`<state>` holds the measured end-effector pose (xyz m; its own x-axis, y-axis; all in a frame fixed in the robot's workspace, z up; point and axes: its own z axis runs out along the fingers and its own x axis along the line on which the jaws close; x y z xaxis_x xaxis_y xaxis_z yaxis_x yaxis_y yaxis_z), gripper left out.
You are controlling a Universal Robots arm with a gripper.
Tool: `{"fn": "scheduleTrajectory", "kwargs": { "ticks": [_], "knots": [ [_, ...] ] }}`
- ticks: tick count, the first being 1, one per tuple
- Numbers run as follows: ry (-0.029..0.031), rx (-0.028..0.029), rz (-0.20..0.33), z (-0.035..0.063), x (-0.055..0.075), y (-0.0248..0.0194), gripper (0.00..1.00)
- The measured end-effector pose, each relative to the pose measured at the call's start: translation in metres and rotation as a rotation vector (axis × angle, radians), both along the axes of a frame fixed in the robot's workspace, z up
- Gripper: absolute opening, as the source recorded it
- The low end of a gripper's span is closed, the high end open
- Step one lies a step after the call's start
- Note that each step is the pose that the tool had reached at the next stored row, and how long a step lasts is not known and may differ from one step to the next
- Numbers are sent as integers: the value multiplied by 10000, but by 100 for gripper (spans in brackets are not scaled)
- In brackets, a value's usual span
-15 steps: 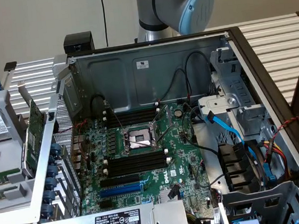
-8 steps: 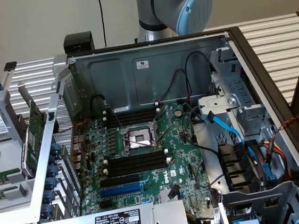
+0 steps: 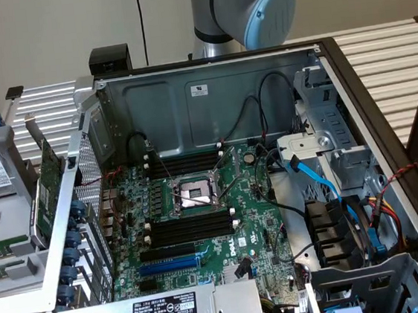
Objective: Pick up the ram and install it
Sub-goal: 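Reach for the ram, then pick up the ram and move it above insertion slot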
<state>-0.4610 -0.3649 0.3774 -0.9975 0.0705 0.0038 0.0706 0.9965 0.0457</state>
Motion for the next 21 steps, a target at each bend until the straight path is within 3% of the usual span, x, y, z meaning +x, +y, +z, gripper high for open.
{"fn": "scheduleTrajectory", "kwargs": {
  "ticks": [5, 21],
  "knots": [
    [0, 0, 16, -1, -57, 0, 10],
    [11, 1, 19, -5, -64, 0, 10]
  ]
}}
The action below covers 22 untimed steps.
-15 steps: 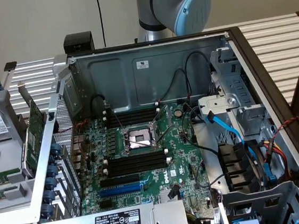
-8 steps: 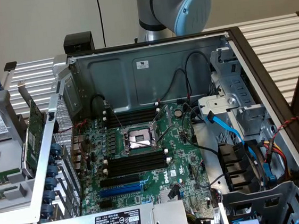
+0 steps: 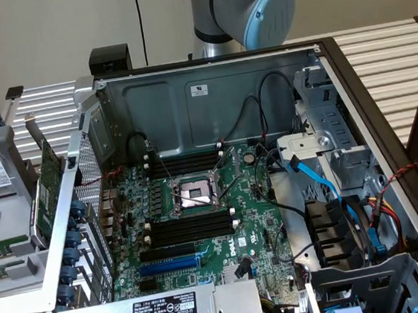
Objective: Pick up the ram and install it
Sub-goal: 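Pick up the ram and move it above insertion slot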
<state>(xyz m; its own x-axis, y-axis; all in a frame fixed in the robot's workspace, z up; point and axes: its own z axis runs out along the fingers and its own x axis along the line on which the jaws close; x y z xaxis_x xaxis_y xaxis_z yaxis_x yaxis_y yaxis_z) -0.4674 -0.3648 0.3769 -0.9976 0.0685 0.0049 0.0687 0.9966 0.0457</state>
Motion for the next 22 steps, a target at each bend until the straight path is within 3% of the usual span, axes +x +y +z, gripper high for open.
{"fn": "scheduleTrajectory", "kwargs": {
  "ticks": [3, 5, 22],
  "knots": [
    [0, 0, 0, 0, 0, 0, 10],
    [-69, -1, 114, 0, -3, 5, 10],
    [-71, 9, 3207, -8, -2, 5, 10]
  ]
}}
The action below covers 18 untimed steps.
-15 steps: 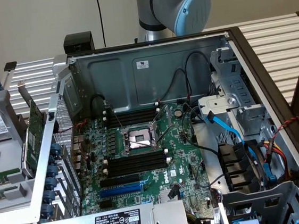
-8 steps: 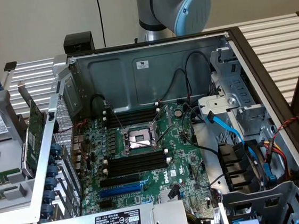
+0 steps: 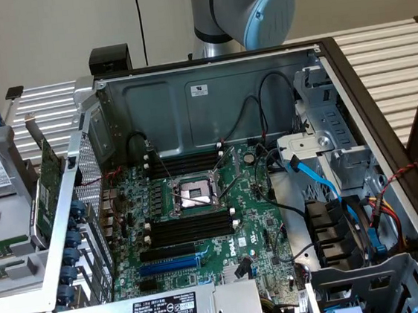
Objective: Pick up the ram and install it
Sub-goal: 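Pick up the ram and move it above insertion slot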
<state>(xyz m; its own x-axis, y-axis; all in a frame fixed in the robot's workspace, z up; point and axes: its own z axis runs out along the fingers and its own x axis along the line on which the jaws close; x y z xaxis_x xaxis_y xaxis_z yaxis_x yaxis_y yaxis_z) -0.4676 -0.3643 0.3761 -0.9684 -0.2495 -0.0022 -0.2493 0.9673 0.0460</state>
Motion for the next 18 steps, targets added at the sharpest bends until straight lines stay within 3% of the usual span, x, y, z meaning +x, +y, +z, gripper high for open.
{"fn": "scheduleTrajectory", "kwargs": {
  "ticks": [6, 18],
  "knots": [
    [6, 0, 1084, -7, 0, 0, 10],
    [71, 3, 3268, -28, 0, 0, 10]
  ]
}}
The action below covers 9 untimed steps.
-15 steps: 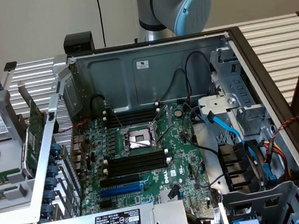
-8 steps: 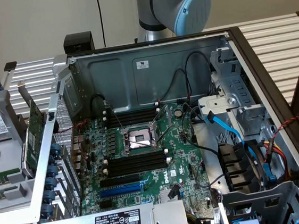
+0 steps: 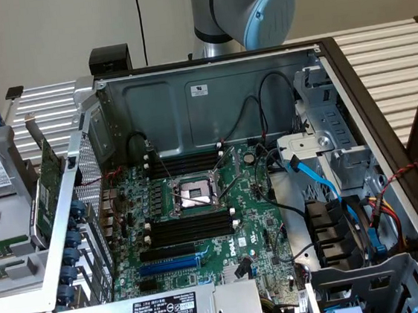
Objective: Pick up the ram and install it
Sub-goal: 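Pick up the ram and move it above insertion slot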
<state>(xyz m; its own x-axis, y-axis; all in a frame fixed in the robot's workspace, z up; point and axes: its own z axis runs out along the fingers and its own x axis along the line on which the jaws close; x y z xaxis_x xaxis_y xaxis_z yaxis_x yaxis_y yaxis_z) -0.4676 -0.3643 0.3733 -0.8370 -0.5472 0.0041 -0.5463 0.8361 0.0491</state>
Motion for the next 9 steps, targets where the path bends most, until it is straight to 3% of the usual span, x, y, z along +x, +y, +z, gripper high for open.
{"fn": "scheduleTrajectory", "kwargs": {
  "ticks": [9],
  "knots": [
    [90, -2, 1636, -16, 0, 0, 10]
  ]
}}
